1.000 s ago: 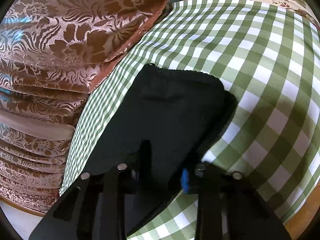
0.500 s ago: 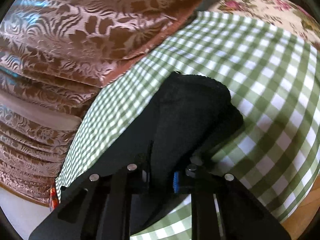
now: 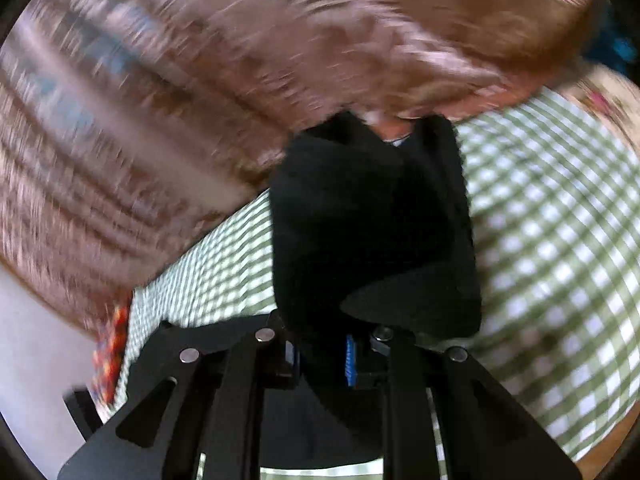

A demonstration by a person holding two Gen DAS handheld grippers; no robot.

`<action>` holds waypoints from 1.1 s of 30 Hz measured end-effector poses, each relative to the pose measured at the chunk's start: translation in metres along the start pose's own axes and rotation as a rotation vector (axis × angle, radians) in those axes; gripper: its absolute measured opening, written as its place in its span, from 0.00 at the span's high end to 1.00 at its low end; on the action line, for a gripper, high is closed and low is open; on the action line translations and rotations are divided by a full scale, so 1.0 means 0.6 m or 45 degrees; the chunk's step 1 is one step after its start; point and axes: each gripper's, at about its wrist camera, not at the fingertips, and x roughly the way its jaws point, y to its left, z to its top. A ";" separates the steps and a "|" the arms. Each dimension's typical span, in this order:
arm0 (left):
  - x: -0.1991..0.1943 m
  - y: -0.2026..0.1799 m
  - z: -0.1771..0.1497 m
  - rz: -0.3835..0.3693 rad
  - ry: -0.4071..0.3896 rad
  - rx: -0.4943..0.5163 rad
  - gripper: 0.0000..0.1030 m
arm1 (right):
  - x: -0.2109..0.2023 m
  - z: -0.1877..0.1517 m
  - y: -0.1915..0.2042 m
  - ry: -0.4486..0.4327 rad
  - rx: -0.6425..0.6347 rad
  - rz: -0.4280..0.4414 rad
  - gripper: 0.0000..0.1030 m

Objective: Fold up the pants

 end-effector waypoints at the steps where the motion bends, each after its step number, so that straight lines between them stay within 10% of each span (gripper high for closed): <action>1: -0.001 0.000 0.001 -0.015 0.001 -0.006 0.52 | 0.016 -0.008 0.030 0.032 -0.056 0.008 0.87; 14: 0.004 0.048 0.023 -0.271 0.063 -0.225 0.52 | 0.186 -0.180 0.274 0.394 -0.547 0.173 0.84; 16: 0.006 0.056 0.028 -0.314 0.069 -0.269 0.52 | 0.197 -0.212 0.294 0.444 -0.646 0.206 0.58; 18: 0.006 0.065 0.032 -0.344 0.073 -0.295 0.52 | 0.195 -0.239 0.303 0.474 -0.714 0.257 0.52; 24: 0.016 0.101 0.031 -0.423 0.114 -0.427 0.42 | 0.161 -0.254 0.267 0.553 -0.636 0.461 0.35; 33: 0.072 0.081 0.042 -0.521 0.265 -0.494 0.42 | 0.040 -0.181 0.118 0.321 -0.328 0.246 0.51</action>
